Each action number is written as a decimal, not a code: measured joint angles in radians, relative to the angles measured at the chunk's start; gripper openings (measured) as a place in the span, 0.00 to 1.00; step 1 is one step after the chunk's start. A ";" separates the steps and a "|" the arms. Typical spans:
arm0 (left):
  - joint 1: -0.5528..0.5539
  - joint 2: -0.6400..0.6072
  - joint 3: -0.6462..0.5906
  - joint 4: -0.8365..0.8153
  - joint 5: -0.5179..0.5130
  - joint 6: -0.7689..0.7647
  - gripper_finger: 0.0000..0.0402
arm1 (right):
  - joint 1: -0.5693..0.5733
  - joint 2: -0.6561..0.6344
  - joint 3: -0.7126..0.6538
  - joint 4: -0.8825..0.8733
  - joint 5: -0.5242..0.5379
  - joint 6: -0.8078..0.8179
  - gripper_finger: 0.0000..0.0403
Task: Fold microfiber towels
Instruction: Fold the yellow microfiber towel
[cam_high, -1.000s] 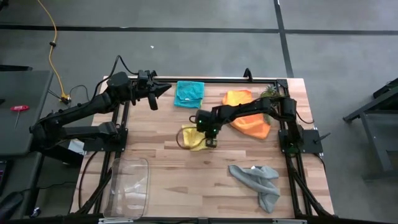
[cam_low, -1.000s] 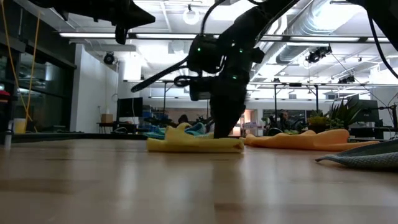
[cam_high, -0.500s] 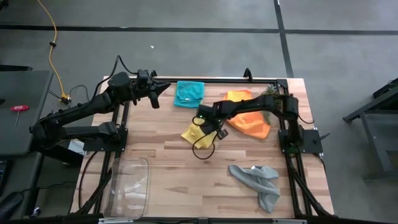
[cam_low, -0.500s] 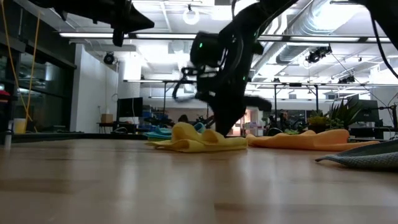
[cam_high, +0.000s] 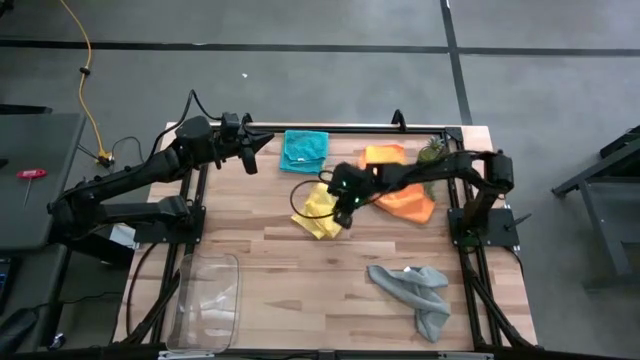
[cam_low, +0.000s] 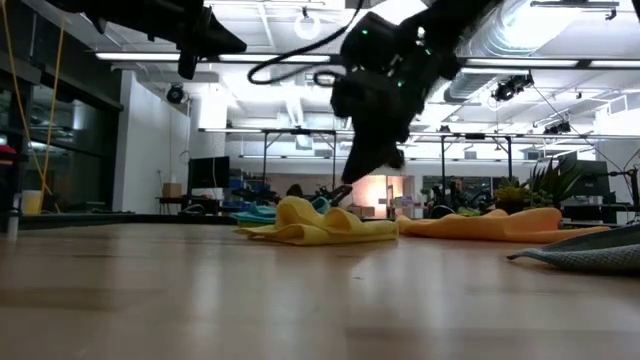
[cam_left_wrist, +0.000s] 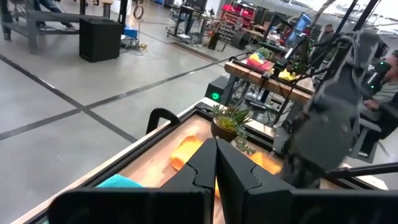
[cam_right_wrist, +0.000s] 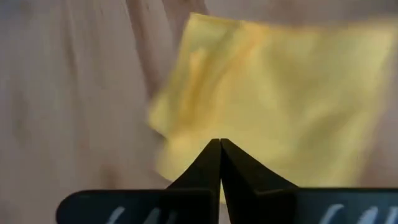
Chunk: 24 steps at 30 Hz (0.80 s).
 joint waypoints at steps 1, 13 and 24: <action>0.000 0.000 0.000 0.000 0.000 0.000 0.00 | 0.015 0.003 -0.037 0.068 -0.004 0.097 0.00; 0.000 0.002 0.000 -0.001 -0.016 0.000 0.00 | 0.093 0.138 -0.040 0.254 0.239 0.450 0.00; 0.000 0.002 0.000 0.000 -0.023 -0.001 0.00 | 0.078 0.292 0.214 -0.031 0.190 0.113 0.00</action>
